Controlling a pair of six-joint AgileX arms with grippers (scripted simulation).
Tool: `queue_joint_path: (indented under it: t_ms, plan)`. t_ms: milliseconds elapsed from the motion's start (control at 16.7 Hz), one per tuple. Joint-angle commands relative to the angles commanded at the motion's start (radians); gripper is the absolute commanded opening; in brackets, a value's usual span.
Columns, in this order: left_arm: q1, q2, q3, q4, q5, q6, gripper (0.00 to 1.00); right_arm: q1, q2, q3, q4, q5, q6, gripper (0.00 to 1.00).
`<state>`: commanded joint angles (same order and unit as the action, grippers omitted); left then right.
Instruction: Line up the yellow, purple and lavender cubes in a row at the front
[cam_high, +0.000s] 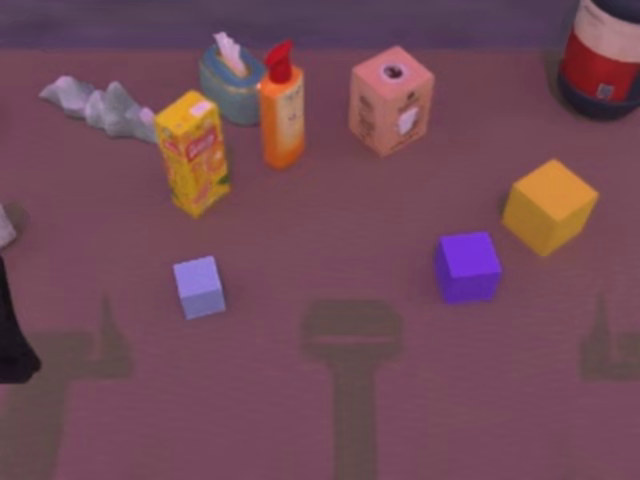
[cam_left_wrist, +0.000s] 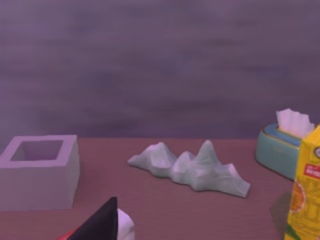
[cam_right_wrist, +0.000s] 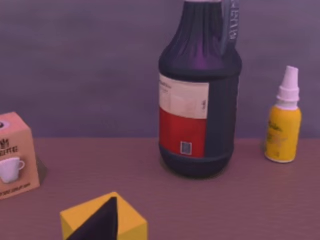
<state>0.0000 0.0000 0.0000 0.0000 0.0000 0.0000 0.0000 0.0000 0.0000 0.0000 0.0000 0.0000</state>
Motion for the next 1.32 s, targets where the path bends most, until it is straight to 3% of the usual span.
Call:
queue_joint_path:
  t_ms: [240,480,1320]
  plan:
    - [-0.009,0.03,0.03,-0.02,0.002,0.018,1.0,0.0,0.0,0.0,0.0,0.0,0.0,1.0]
    - [-0.053,0.219,0.205,-0.133,0.003,0.117,1.0,0.0,0.0,0.0,0.0,0.0,0.0,1.0]
    - [-0.296,1.613,1.194,-0.839,0.004,0.7,1.0,0.0,0.0,0.0,0.0,0.0,0.0,1.0]
